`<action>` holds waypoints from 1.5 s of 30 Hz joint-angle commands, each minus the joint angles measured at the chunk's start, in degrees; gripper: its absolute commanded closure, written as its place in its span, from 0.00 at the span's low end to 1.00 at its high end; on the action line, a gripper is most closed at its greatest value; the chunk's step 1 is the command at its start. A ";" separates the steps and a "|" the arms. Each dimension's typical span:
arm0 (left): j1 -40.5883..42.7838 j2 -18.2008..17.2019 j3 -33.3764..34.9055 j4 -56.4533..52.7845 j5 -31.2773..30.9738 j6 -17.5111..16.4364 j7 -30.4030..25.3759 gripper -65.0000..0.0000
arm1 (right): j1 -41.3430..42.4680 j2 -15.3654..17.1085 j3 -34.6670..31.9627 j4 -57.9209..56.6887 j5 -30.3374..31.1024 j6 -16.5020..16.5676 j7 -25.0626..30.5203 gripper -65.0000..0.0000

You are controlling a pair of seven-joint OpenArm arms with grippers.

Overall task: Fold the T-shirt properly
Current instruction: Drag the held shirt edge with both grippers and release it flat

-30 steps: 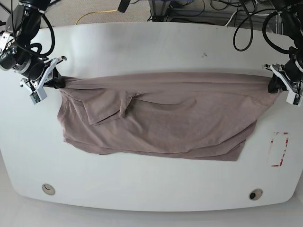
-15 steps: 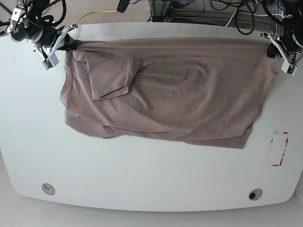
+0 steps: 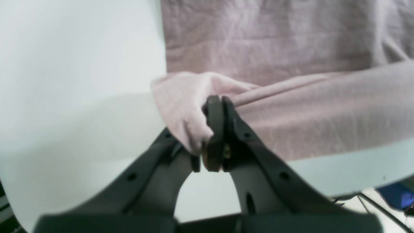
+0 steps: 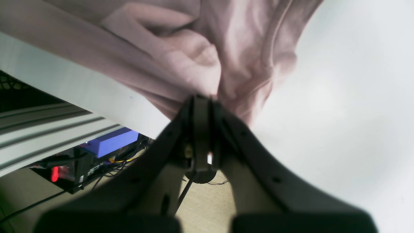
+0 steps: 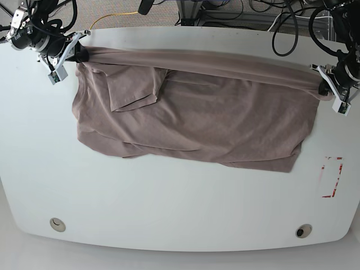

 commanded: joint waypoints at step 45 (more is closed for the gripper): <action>-25.18 -4.18 10.37 -24.28 0.68 -2.81 3.49 0.37 | 9.44 -2.10 6.76 -7.49 -7.50 0.06 2.04 0.14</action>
